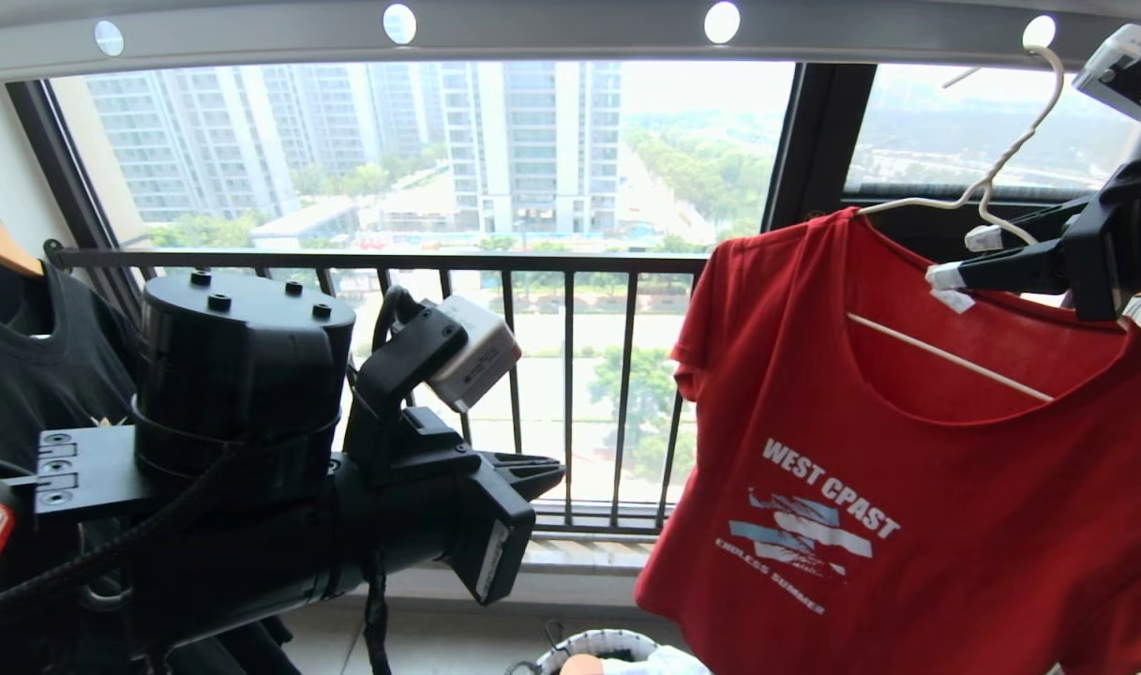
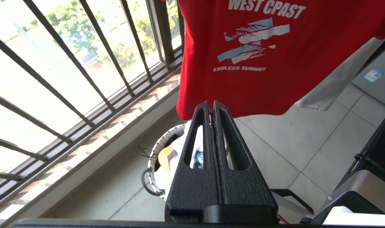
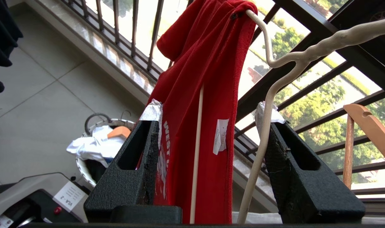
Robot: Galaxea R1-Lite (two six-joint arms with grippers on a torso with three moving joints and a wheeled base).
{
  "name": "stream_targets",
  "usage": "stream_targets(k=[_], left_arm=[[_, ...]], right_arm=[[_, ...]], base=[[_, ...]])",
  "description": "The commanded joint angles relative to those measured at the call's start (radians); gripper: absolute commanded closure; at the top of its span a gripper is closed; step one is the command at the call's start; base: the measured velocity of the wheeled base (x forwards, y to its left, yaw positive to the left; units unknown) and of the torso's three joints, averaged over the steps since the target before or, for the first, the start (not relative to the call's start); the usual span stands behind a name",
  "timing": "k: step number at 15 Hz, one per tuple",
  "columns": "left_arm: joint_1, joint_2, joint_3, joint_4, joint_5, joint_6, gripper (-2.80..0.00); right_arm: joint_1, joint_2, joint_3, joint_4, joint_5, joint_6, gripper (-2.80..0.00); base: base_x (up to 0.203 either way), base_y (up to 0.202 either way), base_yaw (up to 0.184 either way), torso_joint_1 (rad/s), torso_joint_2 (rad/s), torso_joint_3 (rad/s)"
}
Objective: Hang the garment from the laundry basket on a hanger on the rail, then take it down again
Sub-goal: Take the clothes off the clothes rack
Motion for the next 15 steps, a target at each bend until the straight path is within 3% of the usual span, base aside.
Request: stream_targets(k=[1, 8, 9, 12, 15], left_arm=[[0.034, -0.107, 0.061, -0.002, -0.003, -0.016, 0.00], [0.075, -0.285, 0.216, 0.004, 0.003, -0.033, 0.00], [0.077, -0.324, 0.236, 0.007, 0.002, -0.033, 0.00], [0.167, -0.399, 0.293, 0.007, -0.006, -0.034, 0.00], [0.264, -0.475, 0.318, 0.005, -0.004, -0.040, 0.00]], right_arm=[[-0.010, -0.071, 0.025, 0.003, 0.002, -0.003, -2.80], [-0.029, -0.413, 0.180, 0.005, -0.002, -0.003, -2.80], [-0.031, -0.478, 0.207, 0.005, -0.003, -0.002, 0.00], [-0.033, -0.633, 0.289, 0.006, -0.001, 0.034, 0.00], [-0.033, -0.727, 0.306, 0.048, 0.006, 0.156, 0.00]], base=[[0.000, 0.000, 0.000, 0.000, 0.00, 0.000], [0.000, 0.000, 0.000, 0.000, 0.00, 0.000], [0.000, 0.000, 0.000, 0.000, 0.00, 0.000], [0.000, 0.000, 0.000, 0.000, 0.00, 0.000], [0.000, 0.000, 0.000, 0.000, 0.00, 0.000]])
